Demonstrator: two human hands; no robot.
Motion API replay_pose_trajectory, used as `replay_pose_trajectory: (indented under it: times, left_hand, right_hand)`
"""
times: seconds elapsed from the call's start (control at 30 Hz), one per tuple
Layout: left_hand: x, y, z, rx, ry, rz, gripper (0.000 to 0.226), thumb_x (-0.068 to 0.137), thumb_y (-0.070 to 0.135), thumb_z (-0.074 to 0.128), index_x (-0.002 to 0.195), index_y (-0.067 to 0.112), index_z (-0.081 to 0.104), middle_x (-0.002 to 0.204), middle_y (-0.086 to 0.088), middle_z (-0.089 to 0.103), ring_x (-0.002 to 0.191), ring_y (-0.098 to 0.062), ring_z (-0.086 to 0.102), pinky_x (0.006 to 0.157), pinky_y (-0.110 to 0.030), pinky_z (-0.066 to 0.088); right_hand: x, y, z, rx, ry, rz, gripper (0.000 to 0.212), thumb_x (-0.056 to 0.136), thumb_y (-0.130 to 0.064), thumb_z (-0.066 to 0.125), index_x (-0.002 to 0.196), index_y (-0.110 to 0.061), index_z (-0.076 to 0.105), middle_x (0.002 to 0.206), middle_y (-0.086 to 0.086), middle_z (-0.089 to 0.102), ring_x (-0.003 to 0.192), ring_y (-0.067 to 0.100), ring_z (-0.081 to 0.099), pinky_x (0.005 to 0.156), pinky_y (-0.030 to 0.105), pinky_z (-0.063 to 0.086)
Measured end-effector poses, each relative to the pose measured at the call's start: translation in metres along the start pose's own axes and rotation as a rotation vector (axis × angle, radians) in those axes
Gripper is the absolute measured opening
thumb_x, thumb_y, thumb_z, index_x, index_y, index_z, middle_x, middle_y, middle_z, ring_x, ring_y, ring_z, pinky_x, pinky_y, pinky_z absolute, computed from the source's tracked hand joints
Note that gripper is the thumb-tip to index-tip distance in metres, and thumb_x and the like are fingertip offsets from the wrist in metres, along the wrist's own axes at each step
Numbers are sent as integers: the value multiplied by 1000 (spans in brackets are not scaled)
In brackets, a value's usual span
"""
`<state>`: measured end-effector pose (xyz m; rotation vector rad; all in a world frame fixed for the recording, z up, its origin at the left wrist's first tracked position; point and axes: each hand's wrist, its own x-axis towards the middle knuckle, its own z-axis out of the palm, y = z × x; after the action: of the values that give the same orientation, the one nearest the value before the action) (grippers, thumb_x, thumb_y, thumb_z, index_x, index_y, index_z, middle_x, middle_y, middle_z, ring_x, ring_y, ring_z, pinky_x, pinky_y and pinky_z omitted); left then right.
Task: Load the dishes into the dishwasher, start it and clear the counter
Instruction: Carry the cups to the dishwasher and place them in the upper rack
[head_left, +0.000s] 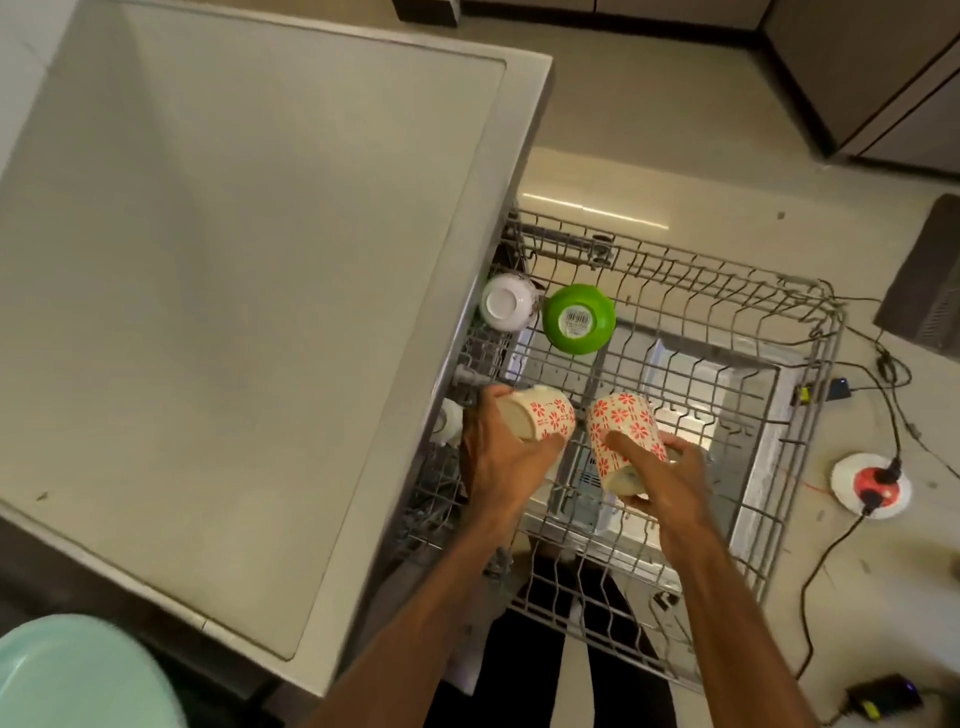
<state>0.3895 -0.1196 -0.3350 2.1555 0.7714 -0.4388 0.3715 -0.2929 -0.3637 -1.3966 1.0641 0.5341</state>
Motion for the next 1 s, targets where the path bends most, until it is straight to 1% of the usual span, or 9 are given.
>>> replay_pose_trajectory:
  times: [0.1, 0.23, 0.43, 0.5, 0.63, 0.73, 0.8, 0.93, 1.0]
  left_hand:
    - [27, 2, 12, 105, 78, 9, 88, 61, 34, 92, 132, 33, 40, 134, 0, 54, 121, -23, 53, 95, -48, 52]
    - [56, -5, 29, 214, 115, 5, 86, 62, 25, 91, 132, 35, 43, 139, -5, 50, 126, -28, 48, 97, -49, 50]
    - [78, -10, 48, 356, 155, 84, 81, 67, 26, 86, 136, 32, 45, 139, -12, 50, 131, -34, 42, 107, -46, 40]
    - [81, -7, 52, 368, 130, 79, 83, 68, 21, 85, 139, 31, 43, 141, -13, 48, 131, -35, 41, 105, -44, 40]
    - [82, -6, 55, 368, 125, 91, 88, 66, 22, 86, 142, 30, 42, 142, -12, 47, 133, -34, 40, 105, -43, 38]
    - [83, -9, 46, 294, 164, 108, 86, 63, 27, 88, 136, 31, 43, 136, -8, 52, 127, -31, 47, 94, -44, 47]
    - [83, -8, 38, 245, 200, 136, 88, 62, 28, 89, 135, 30, 41, 137, -6, 52, 125, -30, 48, 88, -45, 51]
    - [91, -14, 36, 277, 208, 101, 96, 60, 27, 91, 140, 23, 37, 143, -8, 47, 128, -31, 47, 91, -50, 53]
    - [96, -18, 42, 290, 202, 59, 101, 59, 28, 92, 142, 20, 36, 144, -9, 45, 130, -32, 46, 95, -52, 52]
  right_hand:
    - [16, 1, 6, -83, 8, -84, 86, 55, -48, 93, 126, -32, 46, 129, 5, 56, 107, 25, 65, 75, 42, 63]
    - [27, -7, 11, -251, 13, -248, 69, 69, -35, 91, 125, -28, 52, 119, 0, 62, 98, 16, 64, 68, 29, 57]
    - [34, -17, 10, -462, -8, -343, 75, 66, -34, 93, 130, -25, 54, 112, -6, 61, 96, 16, 62, 67, 27, 55]
    - [35, -21, 10, -531, -34, -344, 79, 65, -33, 94, 133, -25, 53, 115, -6, 57, 100, 18, 61, 72, 33, 59]
    - [39, -25, 10, -652, -77, -371, 80, 68, -30, 93, 136, -21, 52, 114, -6, 53, 97, 16, 55, 65, 25, 51]
    - [41, -24, 12, -654, -94, -367, 77, 68, -28, 93, 135, -20, 54, 114, -5, 55, 97, 15, 55, 71, 29, 54]
    - [43, -22, 13, -651, -94, -363, 77, 69, -28, 92, 135, -21, 53, 118, -3, 56, 98, 15, 54, 70, 27, 53]
    - [44, -19, 16, -674, -90, -383, 79, 70, -29, 92, 138, -21, 53, 127, 0, 59, 97, 13, 52, 57, 17, 42]
    - [45, -19, 19, -691, -90, -388, 79, 70, -29, 92, 138, -21, 53, 127, 1, 60, 96, 12, 52, 56, 16, 42]
